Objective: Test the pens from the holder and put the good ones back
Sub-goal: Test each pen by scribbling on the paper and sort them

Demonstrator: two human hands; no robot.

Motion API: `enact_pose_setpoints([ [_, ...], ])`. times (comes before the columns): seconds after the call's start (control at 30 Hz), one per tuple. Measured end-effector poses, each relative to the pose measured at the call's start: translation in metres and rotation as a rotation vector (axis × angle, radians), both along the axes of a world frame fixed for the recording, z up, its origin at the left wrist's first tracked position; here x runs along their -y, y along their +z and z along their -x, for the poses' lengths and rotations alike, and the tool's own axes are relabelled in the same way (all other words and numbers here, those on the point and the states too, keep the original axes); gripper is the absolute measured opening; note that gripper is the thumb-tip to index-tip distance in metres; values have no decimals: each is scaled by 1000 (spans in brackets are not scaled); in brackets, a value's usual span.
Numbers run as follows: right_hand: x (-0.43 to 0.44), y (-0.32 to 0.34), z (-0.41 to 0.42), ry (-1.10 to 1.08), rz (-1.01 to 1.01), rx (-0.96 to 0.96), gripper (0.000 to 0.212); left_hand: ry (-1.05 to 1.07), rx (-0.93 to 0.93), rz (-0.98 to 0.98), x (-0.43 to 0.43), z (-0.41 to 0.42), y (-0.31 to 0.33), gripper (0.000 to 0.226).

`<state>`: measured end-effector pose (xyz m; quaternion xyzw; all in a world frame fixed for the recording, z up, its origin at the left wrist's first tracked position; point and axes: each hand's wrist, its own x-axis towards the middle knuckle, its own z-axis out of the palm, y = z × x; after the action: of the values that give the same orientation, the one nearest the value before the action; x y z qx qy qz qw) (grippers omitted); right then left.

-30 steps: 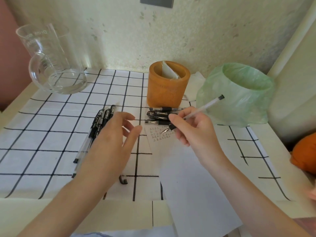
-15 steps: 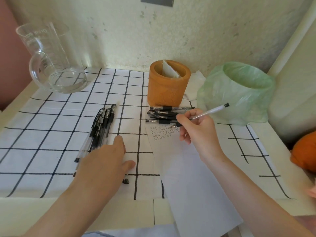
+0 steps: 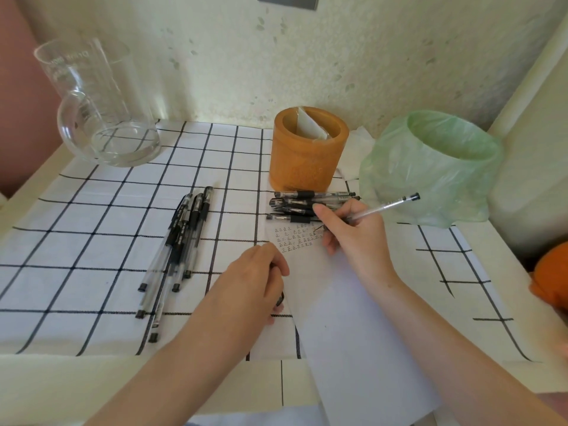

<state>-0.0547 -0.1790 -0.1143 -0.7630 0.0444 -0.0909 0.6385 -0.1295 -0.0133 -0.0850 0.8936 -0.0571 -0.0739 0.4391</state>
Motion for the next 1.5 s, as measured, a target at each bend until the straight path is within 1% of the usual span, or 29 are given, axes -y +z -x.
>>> enact_pose_setpoints([
  [0.13,-3,-4,-1,-66,67,83,43,-49,77,-166,2,-2,-8,19],
  [0.23,-3,-8,-1,-74,106,118,42,-84,115,-254,2,-1,-13,20],
  [0.33,-2,-10,-1,-72,142,146,43,-115,141,-279,2,0,-14,25],
  [0.47,-3,-10,-2,-58,142,161,45,-152,170,-332,4,-1,-14,33],
  [0.57,-2,-11,-2,-50,147,167,45,-163,161,-369,5,-2,-15,37],
  [1.07,-4,-13,-3,-58,202,194,44,-153,163,-380,6,-3,-18,39],
  [1.5,-2,-13,-4,-52,197,195,45,-162,181,-371,5,-4,-20,39],
])
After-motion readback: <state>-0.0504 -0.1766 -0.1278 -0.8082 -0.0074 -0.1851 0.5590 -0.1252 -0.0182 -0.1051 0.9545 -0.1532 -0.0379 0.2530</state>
